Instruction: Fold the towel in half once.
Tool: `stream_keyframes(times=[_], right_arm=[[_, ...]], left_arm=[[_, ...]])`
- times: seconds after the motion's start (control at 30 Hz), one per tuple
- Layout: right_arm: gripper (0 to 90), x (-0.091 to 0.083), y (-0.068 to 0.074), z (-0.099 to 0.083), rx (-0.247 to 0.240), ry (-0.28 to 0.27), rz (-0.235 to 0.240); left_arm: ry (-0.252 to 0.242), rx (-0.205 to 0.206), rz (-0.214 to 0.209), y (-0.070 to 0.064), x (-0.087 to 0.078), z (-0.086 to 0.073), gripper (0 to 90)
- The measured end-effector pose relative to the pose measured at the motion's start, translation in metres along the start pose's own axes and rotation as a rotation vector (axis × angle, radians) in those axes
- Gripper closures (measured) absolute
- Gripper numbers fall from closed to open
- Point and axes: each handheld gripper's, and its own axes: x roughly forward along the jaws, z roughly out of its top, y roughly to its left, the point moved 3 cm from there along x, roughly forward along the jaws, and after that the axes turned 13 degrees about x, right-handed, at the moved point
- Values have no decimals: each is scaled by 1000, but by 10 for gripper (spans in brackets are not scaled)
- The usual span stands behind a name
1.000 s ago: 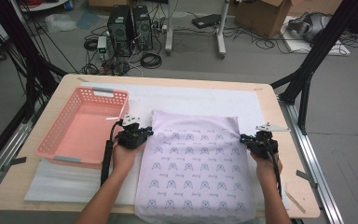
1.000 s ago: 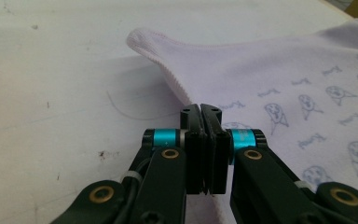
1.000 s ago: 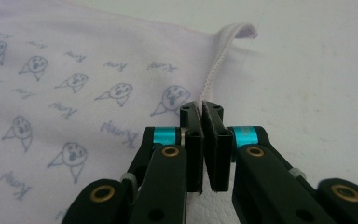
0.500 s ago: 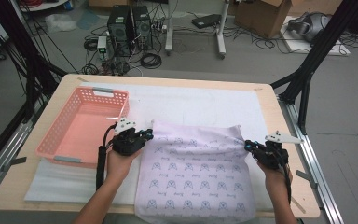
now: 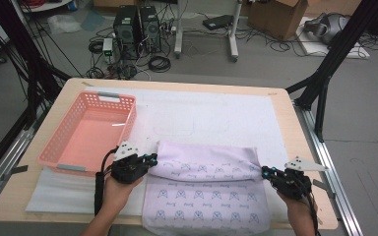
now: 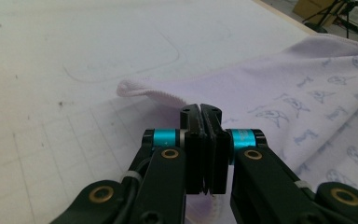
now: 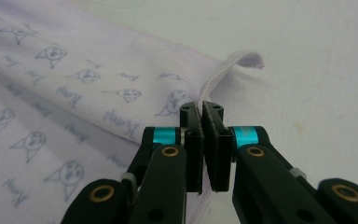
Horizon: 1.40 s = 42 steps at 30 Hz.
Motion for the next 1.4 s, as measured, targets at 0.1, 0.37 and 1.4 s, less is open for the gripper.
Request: stream_keyframes(times=[0.1, 0.37, 1.4], right_arm=[[799, 2, -4, -8, 20, 39, 3], [499, 11, -11, 11, 114, 20, -55], [817, 6, 3, 25, -5, -26, -46]], left_arm=[[35, -23, -13, 1, 5, -4, 764], [105, -77, 8, 13, 37, 0, 449], [-18, -28, -1, 4, 7, 17, 844]])
